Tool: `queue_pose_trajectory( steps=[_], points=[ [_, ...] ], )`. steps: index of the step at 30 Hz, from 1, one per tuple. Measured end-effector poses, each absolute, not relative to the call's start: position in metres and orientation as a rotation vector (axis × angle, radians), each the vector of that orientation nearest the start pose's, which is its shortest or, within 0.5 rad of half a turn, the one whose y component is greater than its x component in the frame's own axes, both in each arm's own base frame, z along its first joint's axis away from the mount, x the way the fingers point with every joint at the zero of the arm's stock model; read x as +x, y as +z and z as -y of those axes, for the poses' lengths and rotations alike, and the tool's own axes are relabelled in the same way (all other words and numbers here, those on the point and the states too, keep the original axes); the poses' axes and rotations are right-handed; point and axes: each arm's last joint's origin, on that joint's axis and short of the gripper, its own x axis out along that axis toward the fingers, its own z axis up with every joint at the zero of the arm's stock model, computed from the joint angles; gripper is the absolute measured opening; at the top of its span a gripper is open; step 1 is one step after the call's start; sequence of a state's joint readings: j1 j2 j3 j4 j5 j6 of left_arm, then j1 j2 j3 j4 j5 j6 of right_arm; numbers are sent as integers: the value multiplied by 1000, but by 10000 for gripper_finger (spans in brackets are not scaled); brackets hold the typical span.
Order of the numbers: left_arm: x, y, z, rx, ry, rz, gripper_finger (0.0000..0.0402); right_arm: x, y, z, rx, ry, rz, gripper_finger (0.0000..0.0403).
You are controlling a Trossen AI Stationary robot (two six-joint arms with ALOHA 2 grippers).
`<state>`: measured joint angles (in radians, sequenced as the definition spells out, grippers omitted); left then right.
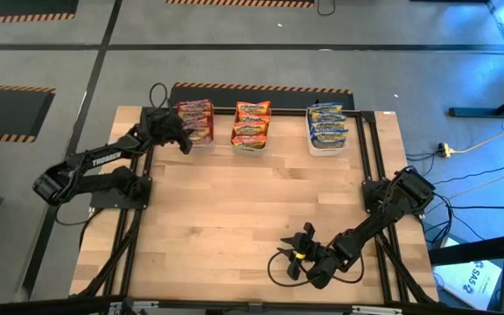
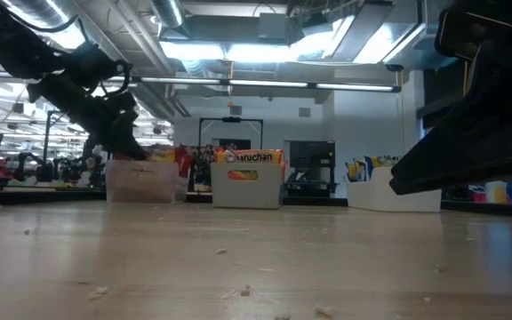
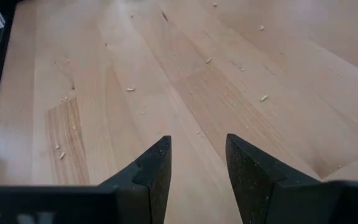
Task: Sort Maruchan noodles
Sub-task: Put the red noodle pack into the transparent bin, then return to Home Position
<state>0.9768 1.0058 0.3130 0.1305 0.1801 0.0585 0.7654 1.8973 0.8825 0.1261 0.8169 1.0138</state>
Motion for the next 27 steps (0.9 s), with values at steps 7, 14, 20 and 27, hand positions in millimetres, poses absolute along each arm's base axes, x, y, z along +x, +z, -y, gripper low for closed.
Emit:
queue_pose_trajectory(
  steps=[7, 14, 20, 27],
  points=[
    [108, 162, -150, -292, 738, -532, 133, 260, 110, -221, 354, -340, -512, 138],
    [109, 181, -149, -305, 748, -443, 184, 260, 109, -221, 364, -322, -531, 138],
    [114, 224, -143, -289, 552, -296, 186, 260, 109, -222, 376, -305, -546, 138],
    [142, 267, -104, -321, 36, -146, 183, 273, 120, -214, 293, -244, -589, 138]
  ],
)
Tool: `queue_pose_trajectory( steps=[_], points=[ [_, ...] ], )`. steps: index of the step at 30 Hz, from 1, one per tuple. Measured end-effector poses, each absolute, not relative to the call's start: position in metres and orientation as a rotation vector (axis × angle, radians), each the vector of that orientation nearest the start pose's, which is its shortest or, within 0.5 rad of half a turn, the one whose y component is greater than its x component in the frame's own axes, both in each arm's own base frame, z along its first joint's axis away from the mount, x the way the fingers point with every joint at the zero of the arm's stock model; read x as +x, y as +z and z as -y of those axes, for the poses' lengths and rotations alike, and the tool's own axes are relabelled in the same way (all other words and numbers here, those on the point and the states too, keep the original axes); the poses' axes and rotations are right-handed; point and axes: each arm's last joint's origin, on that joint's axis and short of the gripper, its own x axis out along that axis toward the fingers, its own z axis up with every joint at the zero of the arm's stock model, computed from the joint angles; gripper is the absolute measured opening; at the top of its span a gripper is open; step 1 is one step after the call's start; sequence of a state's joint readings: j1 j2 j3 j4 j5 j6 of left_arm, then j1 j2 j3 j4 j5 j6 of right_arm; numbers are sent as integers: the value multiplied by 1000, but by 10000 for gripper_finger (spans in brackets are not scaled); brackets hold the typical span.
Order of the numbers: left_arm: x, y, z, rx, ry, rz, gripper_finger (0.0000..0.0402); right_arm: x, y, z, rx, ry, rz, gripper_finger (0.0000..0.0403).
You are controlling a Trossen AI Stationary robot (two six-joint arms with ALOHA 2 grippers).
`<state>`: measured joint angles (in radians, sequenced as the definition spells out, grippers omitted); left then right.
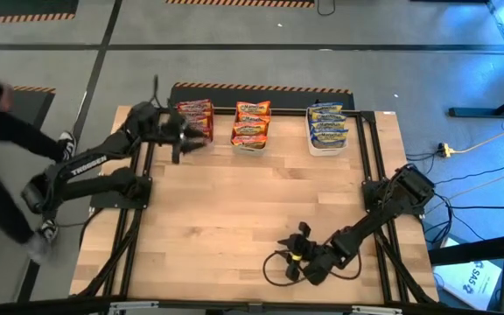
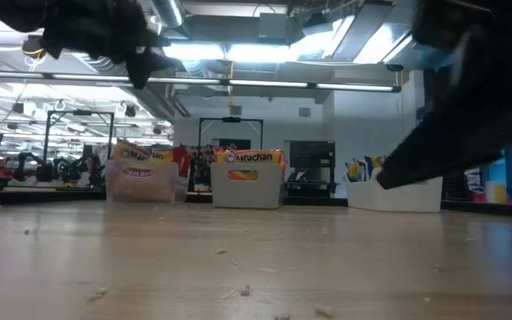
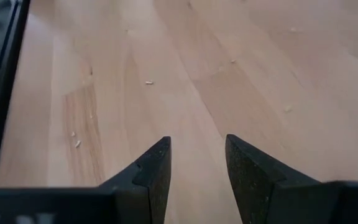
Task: Sort Maruchan noodles
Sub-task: Return to Home Position
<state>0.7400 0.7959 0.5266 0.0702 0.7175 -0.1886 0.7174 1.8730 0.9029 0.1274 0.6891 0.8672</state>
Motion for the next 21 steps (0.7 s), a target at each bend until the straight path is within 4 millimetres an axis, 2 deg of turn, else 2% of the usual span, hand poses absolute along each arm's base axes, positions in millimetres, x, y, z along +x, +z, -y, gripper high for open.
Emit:
queue_pose_trajectory(
  steps=[5, 9, 14, 21],
  points=[
    [164, 267, -64, -291, -22, -186, 182, 290, 133, -177, 174, -204, -709, 130],
    [176, 262, -36, -242, -32, -235, 156, 293, 155, -143, 126, -109, -730, 84],
    [178, 255, -12, -207, -33, -302, 90, 264, 177, -99, 157, 61, -585, 9],
    [177, 230, 9, -177, -142, -253, 10, 206, 183, -46, 293, 255, -187, 29]
  ],
)
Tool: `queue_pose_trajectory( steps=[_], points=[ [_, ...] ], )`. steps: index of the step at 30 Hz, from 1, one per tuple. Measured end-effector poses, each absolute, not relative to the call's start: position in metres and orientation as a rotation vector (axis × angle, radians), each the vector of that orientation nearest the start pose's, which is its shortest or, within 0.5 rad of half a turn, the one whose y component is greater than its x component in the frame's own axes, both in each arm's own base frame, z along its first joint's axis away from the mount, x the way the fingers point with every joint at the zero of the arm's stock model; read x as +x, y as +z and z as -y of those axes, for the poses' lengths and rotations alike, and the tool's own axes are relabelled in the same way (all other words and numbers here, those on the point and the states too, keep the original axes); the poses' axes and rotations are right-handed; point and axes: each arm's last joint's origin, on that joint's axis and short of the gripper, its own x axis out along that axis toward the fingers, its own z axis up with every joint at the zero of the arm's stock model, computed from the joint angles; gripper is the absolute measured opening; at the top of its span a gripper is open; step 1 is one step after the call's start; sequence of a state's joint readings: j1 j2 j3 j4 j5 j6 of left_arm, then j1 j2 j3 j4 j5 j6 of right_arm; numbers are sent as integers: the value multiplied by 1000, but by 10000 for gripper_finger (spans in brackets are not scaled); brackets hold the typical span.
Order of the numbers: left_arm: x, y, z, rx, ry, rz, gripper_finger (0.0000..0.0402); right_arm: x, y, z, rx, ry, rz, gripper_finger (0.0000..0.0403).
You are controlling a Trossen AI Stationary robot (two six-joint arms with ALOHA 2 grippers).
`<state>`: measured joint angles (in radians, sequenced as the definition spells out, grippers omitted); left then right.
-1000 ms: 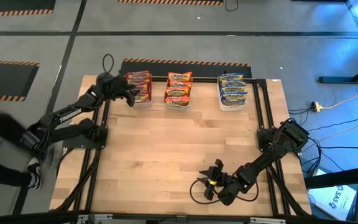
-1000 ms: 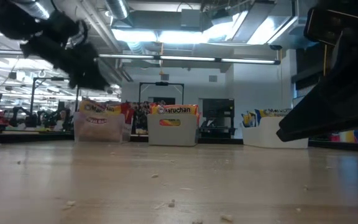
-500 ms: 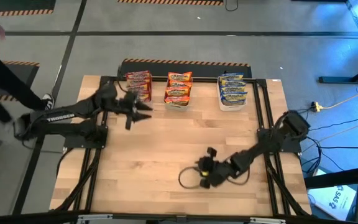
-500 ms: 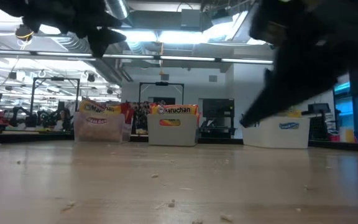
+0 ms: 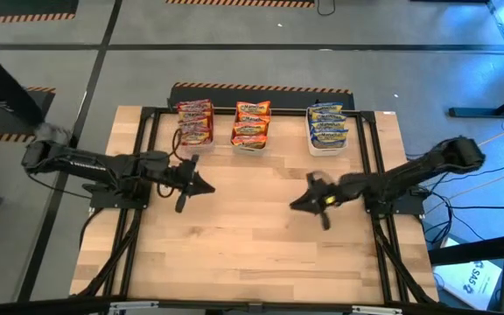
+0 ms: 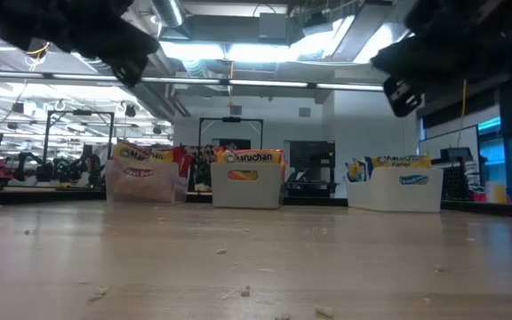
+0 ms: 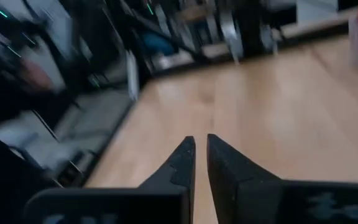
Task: Sort Maruchan noodles
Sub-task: Return to Home Position
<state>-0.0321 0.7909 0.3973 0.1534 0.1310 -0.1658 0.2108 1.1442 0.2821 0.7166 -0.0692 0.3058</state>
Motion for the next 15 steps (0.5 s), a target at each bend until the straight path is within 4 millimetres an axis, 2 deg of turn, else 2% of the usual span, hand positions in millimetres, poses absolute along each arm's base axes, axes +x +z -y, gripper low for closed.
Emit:
queue_pose_trajectory(
  steps=[3, 7, 12, 15],
  points=[
    [174, 218, 11, -170, -159, -183, 4, 186, 181, -33, 305, 284, -59, 30],
    [165, 211, 9, -129, -130, -116, 9, 165, 174, -20, 306, 225, 31, 30],
    [148, 202, 6, -93, -44, -65, 4, 150, 167, -12, 307, 139, 68, 30],
    [139, 196, 4, -50, -8, -34, 1, 149, 166, -11, 310, 109, 54, 31]
  ],
)
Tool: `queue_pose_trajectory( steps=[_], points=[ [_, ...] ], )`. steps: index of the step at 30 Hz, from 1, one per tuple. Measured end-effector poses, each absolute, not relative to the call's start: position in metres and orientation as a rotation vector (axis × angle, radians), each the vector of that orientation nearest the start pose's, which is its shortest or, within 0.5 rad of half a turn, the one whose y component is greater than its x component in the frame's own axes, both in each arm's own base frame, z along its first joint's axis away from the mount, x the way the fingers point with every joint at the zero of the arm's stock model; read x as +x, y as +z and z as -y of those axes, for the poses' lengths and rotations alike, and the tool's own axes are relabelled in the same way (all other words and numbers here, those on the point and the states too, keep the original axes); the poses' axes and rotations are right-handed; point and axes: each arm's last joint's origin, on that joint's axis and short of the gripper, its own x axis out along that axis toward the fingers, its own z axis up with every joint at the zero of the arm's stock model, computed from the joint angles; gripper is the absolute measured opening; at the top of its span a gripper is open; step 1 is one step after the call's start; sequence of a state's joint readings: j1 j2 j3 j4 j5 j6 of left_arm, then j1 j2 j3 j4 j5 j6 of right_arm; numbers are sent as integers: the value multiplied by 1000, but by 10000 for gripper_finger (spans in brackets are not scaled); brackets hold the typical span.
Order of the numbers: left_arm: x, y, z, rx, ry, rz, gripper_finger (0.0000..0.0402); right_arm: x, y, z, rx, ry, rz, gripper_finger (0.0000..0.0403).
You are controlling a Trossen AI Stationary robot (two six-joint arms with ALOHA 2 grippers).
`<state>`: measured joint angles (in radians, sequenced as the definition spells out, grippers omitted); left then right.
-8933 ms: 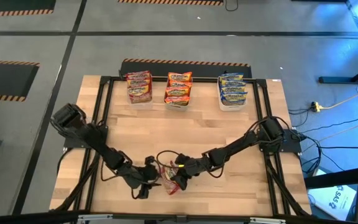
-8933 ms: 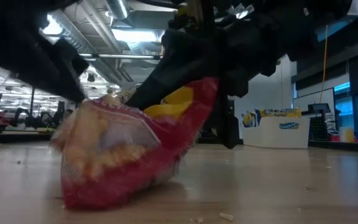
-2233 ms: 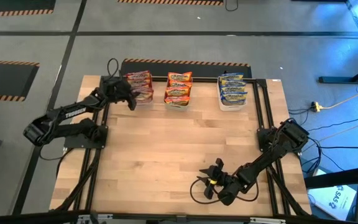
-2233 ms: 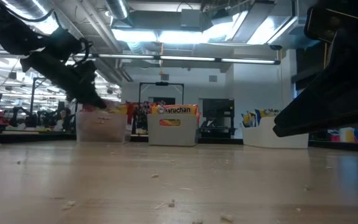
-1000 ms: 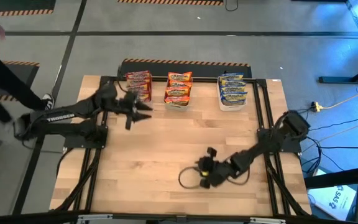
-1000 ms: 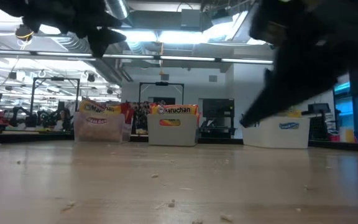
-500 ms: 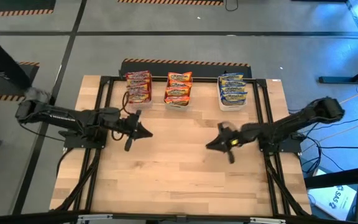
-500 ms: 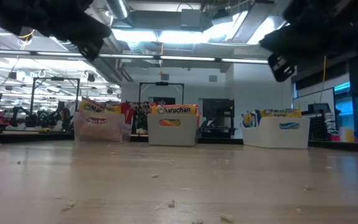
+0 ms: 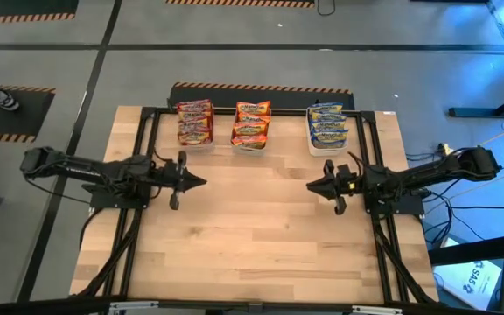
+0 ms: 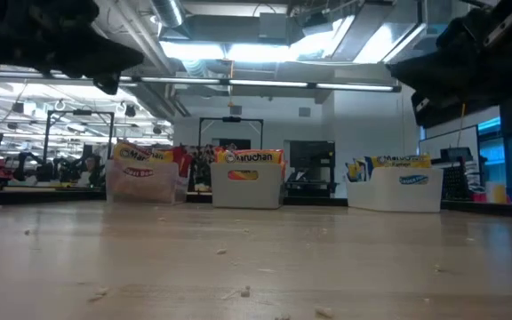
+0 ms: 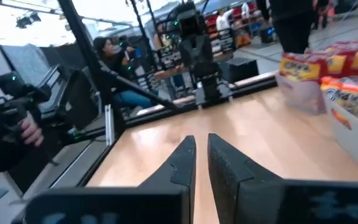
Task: Sort Maruchan noodles
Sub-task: Return to Home Position
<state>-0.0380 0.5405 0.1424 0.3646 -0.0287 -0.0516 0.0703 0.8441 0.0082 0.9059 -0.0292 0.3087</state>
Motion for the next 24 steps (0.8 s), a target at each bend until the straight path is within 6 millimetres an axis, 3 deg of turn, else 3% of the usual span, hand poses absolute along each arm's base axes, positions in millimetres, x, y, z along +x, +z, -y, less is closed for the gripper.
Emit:
queue_pose_trajectory(
  steps=[5, 15, 20, 24],
  points=[
    [135, 200, 4, -69, -7, 14, 4, 149, 167, -11, 300, 117, 63, 31],
    [129, 192, 2, -8, 54, -71, 11, 142, 174, 3, 238, 147, 95, 31],
    [123, 195, 2, -11, 56, -41, 11, 136, 174, 10, 241, 62, 77, 31],
    [116, 183, 1, -28, 71, -20, 12, 131, 174, 12, 226, 29, 76, 30]
  ],
)
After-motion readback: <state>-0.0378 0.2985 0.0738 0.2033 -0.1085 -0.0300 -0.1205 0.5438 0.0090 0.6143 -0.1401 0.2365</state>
